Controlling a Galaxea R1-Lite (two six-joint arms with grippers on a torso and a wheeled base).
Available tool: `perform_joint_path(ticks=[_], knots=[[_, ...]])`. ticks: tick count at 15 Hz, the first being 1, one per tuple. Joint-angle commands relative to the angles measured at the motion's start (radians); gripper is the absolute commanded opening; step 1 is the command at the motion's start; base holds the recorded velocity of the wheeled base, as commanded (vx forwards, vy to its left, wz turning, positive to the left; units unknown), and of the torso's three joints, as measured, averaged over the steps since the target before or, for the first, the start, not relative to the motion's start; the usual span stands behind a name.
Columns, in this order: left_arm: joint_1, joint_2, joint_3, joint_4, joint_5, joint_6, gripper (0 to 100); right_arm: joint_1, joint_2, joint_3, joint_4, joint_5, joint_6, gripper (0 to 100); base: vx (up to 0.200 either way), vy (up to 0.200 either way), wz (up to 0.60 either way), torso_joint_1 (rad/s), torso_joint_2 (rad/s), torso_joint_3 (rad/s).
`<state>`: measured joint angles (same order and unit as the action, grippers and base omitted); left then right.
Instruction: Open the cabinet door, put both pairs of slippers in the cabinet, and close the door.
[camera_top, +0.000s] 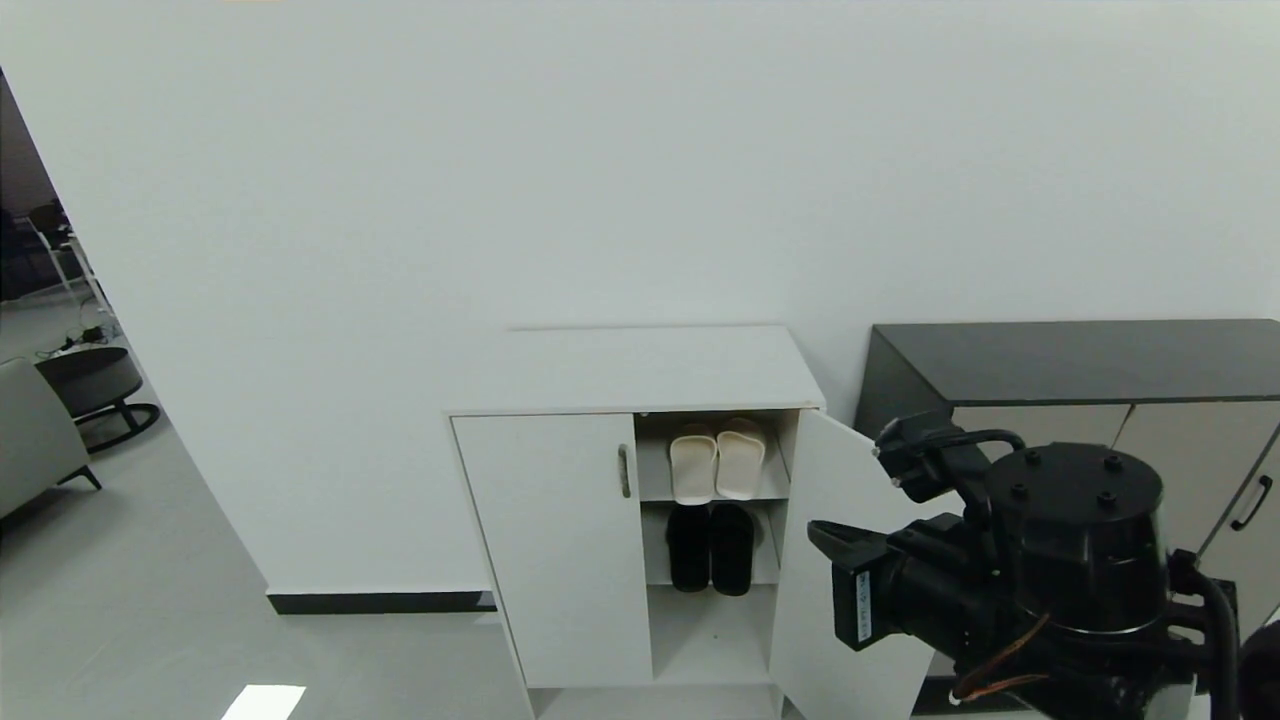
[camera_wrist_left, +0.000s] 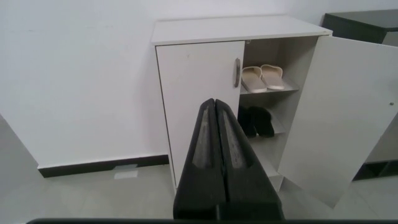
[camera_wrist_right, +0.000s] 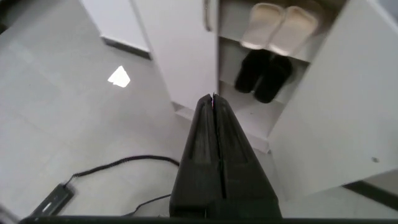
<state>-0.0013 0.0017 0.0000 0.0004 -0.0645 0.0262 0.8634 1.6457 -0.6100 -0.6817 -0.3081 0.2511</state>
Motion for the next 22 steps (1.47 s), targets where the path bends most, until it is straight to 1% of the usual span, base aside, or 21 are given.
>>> perform_joint_path(ticks=[1, 2, 3, 4, 5, 6, 7, 8, 9, 12, 14, 17, 22], knots=[[0.000, 0.001, 0.000, 0.000, 0.000, 0.000, 0, -0.095, 0.026, 0.019, -0.032, 0.003, -0.023, 0, 0.000, 0.000, 0.00, 0.000, 0.00, 0.000], [0.000, 0.001, 0.000, 0.000, 0.000, 0.000, 0, -0.167, 0.045, 0.022, -0.056, 0.006, -0.044, 0, 0.000, 0.000, 0.00, 0.000, 0.00, 0.000], [0.001, 0.001, 0.000, 0.001, 0.000, 0.000, 0, -0.207, 0.057, 0.022, -0.067, 0.009, -0.058, 0, 0.000, 0.000, 0.00, 0.000, 0.00, 0.000], [0.001, 0.001, 0.000, 0.000, 0.000, 0.001, 0, -0.296, 0.086, 0.021, -0.085, 0.017, -0.093, 0, 0.000, 0.000, 0.00, 0.000, 0.00, 0.000], [0.000, 0.001, 0.000, 0.000, 0.000, 0.001, 0, -0.333, 0.100, 0.016, -0.088, 0.021, -0.104, 0, 0.000, 0.000, 0.00, 0.000, 0.00, 0.000], [0.000, 0.001, 0.000, 0.001, 0.000, 0.001, 0, -0.406, 0.137, -0.004, -0.090, 0.023, -0.111, 0, 0.000, 0.000, 0.00, 0.000, 0.00, 0.000], [0.000, 0.001, 0.000, 0.000, 0.000, 0.003, 0, -0.462, 0.164, -0.025, -0.090, 0.027, -0.111, 0, 0.000, 0.000, 0.00, 0.000, 0.00, 0.000], [0.001, 0.001, 0.000, 0.001, 0.000, 0.003, 0, -0.478, 0.172, -0.030, -0.090, 0.030, -0.111, 0, 0.000, 0.000, 0.00, 0.000, 0.00, 0.000], [0.001, 0.001, 0.000, 0.001, 0.000, 0.003, 0, -0.567, 0.217, -0.062, -0.091, 0.072, -0.111, 0, 0.000, 0.000, 0.00, 0.000, 0.00, 0.000], [0.000, 0.001, 0.000, 0.000, 0.000, 0.003, 0, -0.681, 0.290, -0.108, -0.118, 0.139, -0.111, 0, 0.000, 0.000, 0.00, 0.000, 0.00, 0.000], [0.001, 0.001, 0.000, 0.000, 0.000, 0.003, 0, -0.724, 0.339, -0.131, -0.142, 0.145, -0.111, 0, 0.000, 0.000, 0.00, 0.000, 0.00, 0.000], [0.000, 0.001, 0.000, 0.000, 0.000, 0.003, 0, -0.751, 0.401, -0.157, -0.145, 0.147, -0.119, 0, 0.000, 0.000, 0.00, 0.000, 0.00, 0.000], [0.001, 0.001, 0.000, 0.000, 0.000, 0.001, 0, -0.771, 0.485, -0.169, -0.191, 0.153, -0.127, 0, 0.000, 0.000, 0.00, 0.000, 0.00, 0.000]])
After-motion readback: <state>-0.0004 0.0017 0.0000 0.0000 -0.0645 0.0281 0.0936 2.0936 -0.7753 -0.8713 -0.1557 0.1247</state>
